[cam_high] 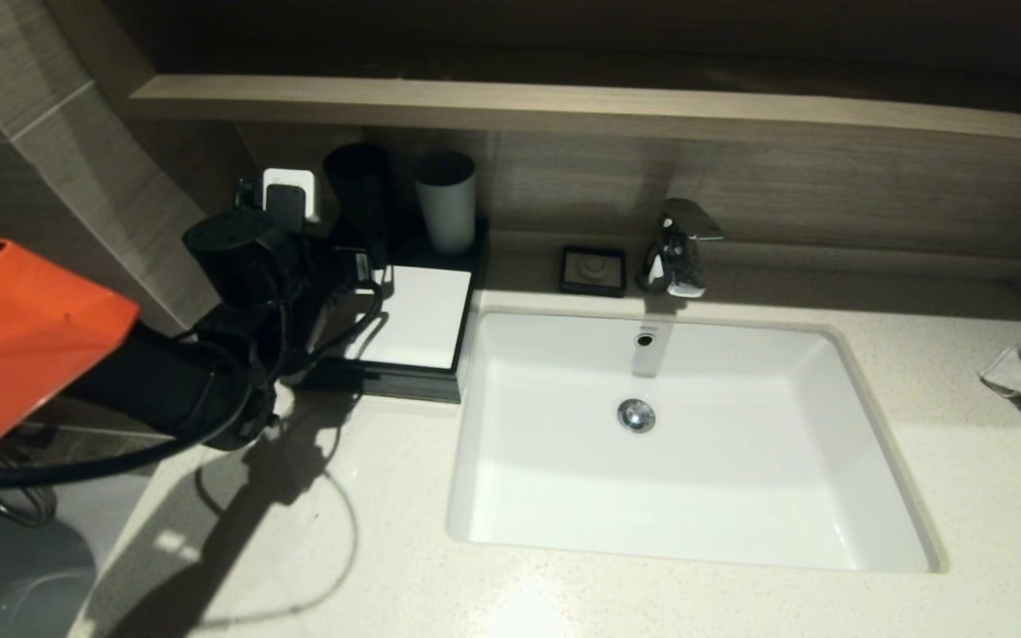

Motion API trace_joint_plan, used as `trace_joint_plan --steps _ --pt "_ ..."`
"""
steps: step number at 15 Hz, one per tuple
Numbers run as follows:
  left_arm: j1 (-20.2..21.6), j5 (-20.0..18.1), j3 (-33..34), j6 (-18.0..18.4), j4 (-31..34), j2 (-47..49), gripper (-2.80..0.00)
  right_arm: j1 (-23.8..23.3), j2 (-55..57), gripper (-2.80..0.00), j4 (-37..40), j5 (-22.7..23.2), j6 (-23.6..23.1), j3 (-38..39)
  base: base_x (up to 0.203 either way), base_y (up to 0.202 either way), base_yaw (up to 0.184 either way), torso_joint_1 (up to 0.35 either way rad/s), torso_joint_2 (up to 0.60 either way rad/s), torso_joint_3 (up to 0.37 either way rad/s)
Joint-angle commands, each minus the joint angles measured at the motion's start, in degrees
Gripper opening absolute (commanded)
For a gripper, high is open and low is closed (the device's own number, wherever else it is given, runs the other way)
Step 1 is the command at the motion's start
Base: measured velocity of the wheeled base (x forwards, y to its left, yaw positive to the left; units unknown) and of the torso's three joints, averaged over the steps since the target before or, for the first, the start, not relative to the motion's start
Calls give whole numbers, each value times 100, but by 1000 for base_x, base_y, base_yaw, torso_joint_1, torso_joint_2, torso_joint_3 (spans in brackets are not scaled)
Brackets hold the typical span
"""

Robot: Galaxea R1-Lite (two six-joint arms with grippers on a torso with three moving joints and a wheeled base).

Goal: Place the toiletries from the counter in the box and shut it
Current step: Place the cup on the storage box

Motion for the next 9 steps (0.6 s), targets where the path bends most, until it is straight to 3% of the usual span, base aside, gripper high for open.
trace_joint_plan --steps 1,5,9 --pt "2 2 115 -148 385 -403 -280 0 0 -280 0 2 0 0 0 0 0 0 0 0" --pt "2 -38 -24 -581 1445 -668 -280 0 0 -280 2 2 0 0 0 0 0 0 0 0" --pt "2 -31 -45 -604 1558 -534 -280 0 0 -280 -2 2 0 0 0 0 0 0 0 0"
